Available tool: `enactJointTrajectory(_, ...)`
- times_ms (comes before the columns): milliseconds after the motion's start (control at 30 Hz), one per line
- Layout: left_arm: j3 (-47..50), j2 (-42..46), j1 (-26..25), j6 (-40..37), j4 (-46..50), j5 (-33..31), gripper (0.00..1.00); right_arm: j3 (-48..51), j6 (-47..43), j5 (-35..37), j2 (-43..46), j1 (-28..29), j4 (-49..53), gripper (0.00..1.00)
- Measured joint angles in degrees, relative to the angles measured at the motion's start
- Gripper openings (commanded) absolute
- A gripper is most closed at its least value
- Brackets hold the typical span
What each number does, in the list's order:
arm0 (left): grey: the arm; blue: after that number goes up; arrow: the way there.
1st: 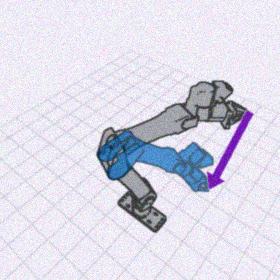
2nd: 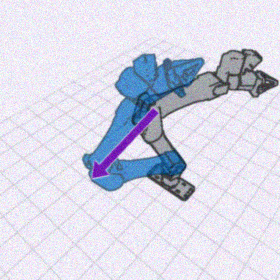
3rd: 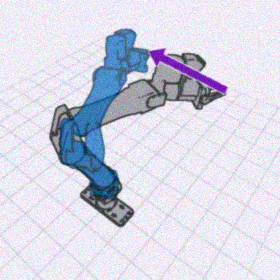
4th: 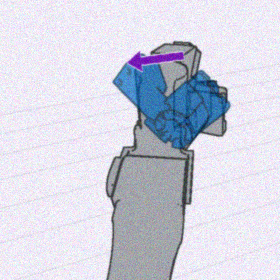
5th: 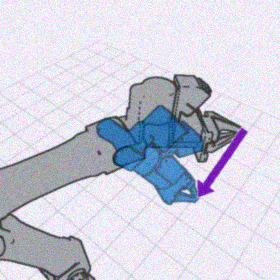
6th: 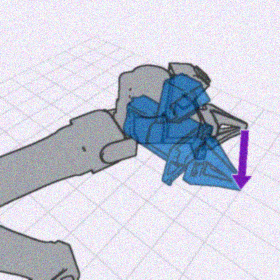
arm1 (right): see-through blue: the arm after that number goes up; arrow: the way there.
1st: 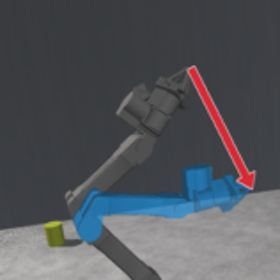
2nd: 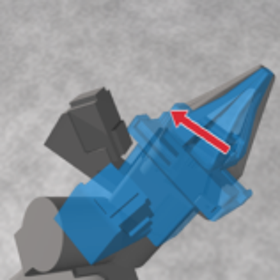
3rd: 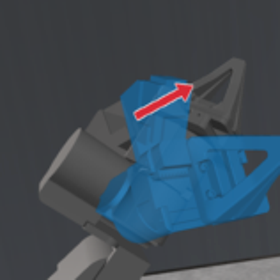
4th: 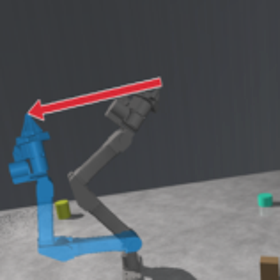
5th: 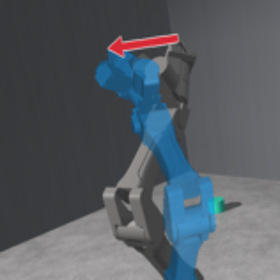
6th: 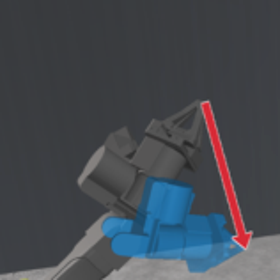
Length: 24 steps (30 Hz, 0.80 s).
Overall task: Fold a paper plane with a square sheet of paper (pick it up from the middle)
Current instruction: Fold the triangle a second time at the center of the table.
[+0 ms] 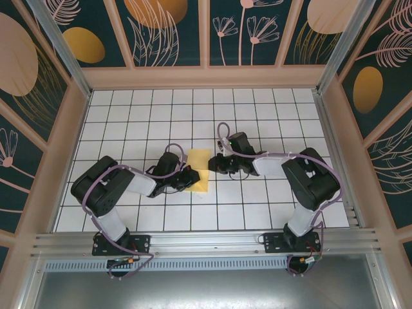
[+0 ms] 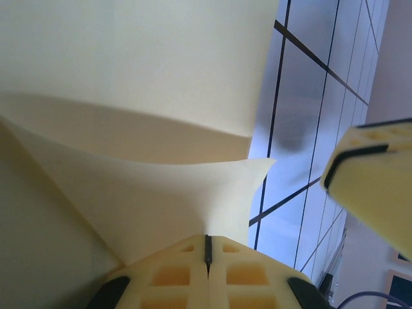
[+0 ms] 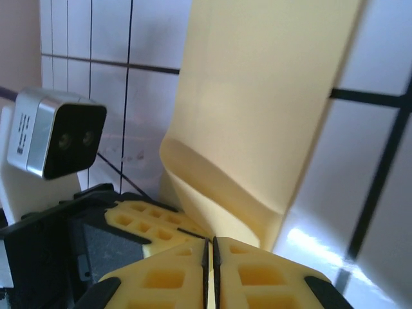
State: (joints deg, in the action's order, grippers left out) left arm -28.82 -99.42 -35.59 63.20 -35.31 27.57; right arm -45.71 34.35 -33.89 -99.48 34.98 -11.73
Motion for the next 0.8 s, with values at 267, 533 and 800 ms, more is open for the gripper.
enactJointTrajectory(267, 0.0, 0.0, 0.0, 0.55, 0.0, -0.22, 0.05, -1.51, -0.31, -0.17, -4.11, 0.92, 0.09, 0.09)
enactJointTrajectory(533, 0.0, 0.04, -0.04, 0.81, -0.02, -0.46, 0.05, -2.93, -1.73, 0.55, -6.4, 0.92, 1.75, 0.09)
enactJointTrajectory(800, -0.72, 4.59, -0.04, 0.72, 2.49, -2.23, 0.09, -3.91, -4.55, 2.23, -6.58, 0.94, 4.42, 0.08)
